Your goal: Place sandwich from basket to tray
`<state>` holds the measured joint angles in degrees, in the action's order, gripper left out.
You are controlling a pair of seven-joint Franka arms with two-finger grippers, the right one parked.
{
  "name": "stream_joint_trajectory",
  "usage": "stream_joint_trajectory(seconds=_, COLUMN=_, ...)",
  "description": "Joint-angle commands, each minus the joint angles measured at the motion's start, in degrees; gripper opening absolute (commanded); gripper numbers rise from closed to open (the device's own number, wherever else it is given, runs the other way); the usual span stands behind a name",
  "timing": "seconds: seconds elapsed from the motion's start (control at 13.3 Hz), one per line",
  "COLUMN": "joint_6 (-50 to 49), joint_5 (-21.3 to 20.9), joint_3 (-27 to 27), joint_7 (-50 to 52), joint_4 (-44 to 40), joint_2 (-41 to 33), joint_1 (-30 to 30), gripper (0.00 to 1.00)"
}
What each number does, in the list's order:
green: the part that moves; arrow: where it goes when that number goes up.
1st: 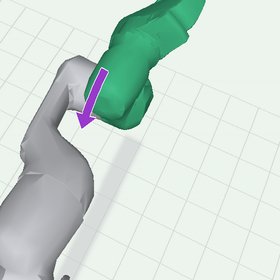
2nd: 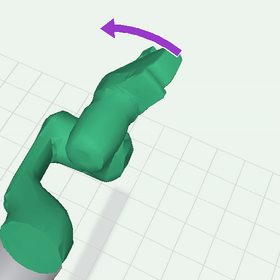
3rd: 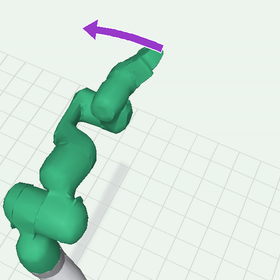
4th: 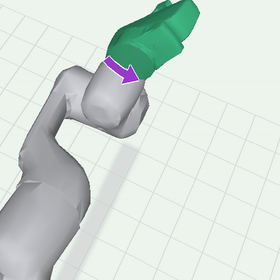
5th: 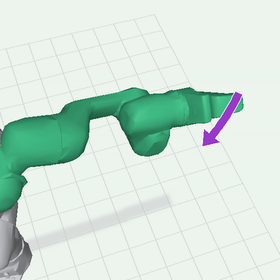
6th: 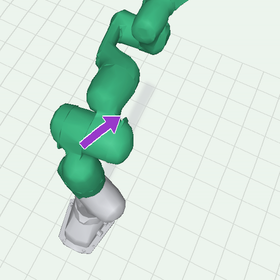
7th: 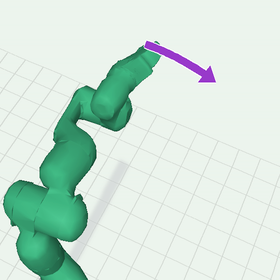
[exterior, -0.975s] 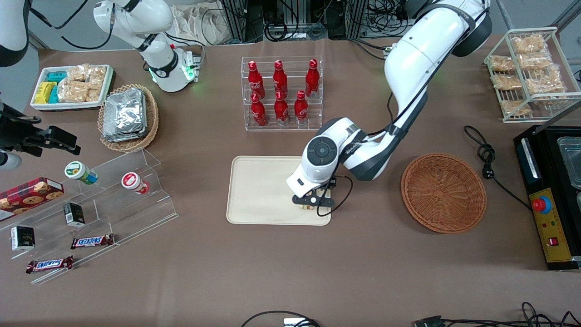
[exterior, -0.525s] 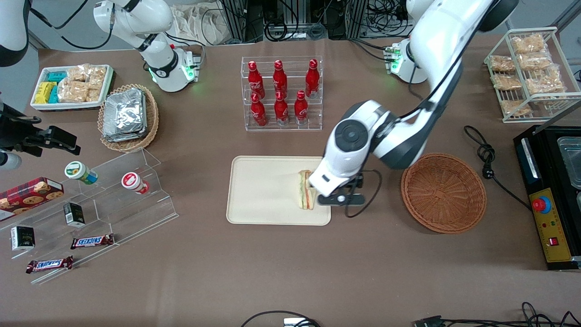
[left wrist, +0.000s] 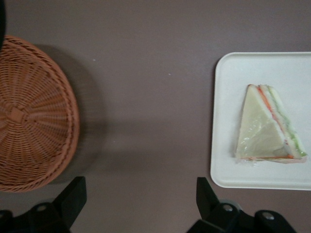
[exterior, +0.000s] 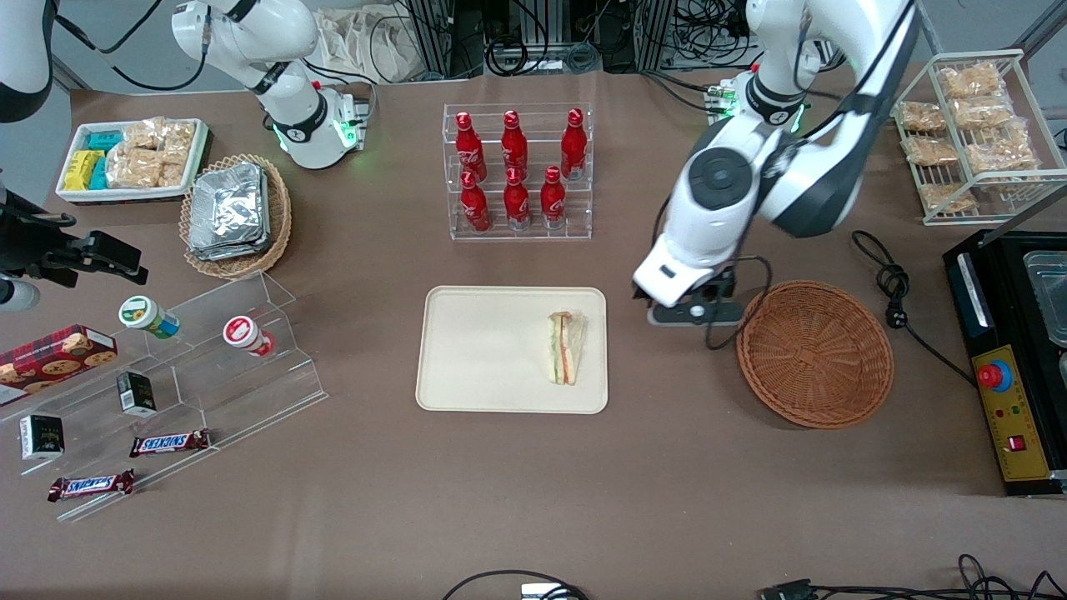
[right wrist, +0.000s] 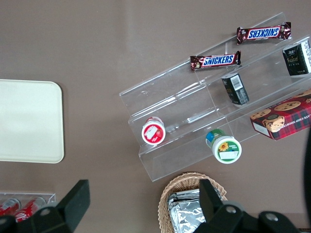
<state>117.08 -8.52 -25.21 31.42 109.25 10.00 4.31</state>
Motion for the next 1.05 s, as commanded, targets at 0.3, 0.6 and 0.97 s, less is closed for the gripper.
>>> stream_joint_trajectory(seconds=0.3, joint_6=-8.0, joint_5=7.7, joint_3=-0.1, joint_7=-19.6, joint_4=0.9, joint_2=-9.4, joint_1=-16.0, gripper=1.00)
stream_joint_trajectory(seconds=0.6, joint_6=-14.1, joint_5=8.8, joint_3=0.0, joint_7=-19.7, joint_4=-5.2, joint_2=-8.2, joint_1=-24.8, gripper=1.00)
stream_joint_trajectory(seconds=0.97, joint_6=-19.5, joint_5=6.7, joint_3=-0.1, joint_7=-19.7, joint_4=-13.2, joint_2=-3.9, joint_1=-27.8, gripper=1.00)
